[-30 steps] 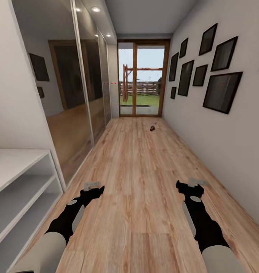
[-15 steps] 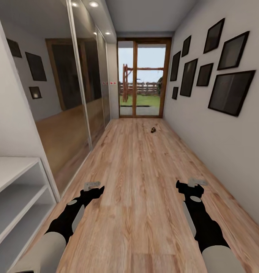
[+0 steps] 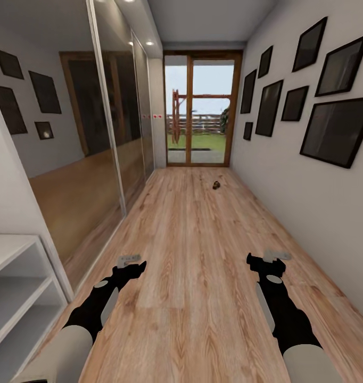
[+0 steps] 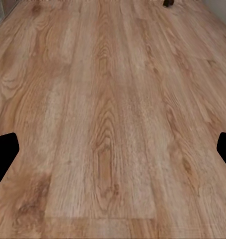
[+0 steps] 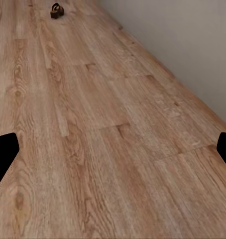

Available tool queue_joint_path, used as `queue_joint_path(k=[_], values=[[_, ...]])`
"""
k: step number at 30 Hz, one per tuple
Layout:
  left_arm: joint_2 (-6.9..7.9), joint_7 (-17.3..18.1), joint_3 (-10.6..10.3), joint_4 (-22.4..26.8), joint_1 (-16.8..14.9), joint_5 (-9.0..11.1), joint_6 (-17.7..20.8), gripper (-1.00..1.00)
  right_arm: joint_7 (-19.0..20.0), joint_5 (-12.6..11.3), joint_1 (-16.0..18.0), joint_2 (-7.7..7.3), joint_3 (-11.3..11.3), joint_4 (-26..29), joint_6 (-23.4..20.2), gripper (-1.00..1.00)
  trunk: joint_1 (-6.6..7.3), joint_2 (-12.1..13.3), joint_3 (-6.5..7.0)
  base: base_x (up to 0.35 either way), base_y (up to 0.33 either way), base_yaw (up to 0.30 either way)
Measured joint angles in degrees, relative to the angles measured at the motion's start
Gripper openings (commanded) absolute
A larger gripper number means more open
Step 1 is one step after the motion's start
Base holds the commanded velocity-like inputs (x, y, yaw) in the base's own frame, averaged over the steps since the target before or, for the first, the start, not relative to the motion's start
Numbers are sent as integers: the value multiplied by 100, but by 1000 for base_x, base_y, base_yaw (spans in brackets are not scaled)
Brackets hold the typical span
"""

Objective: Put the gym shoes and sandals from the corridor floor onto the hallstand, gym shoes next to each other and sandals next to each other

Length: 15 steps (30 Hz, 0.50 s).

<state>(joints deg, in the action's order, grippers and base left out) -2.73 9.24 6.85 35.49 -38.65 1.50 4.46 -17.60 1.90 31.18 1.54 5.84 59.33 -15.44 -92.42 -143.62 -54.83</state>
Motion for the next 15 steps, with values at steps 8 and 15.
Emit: queue_joint_path(k=[8, 15], values=[[0, 0, 0, 0, 0, -1, 1, 100, 0, 1, 0, 0, 0, 0, 1, 100, 0, 0, 0, 347, 0, 0], [0, 0, 0, 0, 0, -4, 0, 100, 0, 1, 0, 1, -1, 0, 0, 100, 0, 0, 0, 347, 0, 0]])
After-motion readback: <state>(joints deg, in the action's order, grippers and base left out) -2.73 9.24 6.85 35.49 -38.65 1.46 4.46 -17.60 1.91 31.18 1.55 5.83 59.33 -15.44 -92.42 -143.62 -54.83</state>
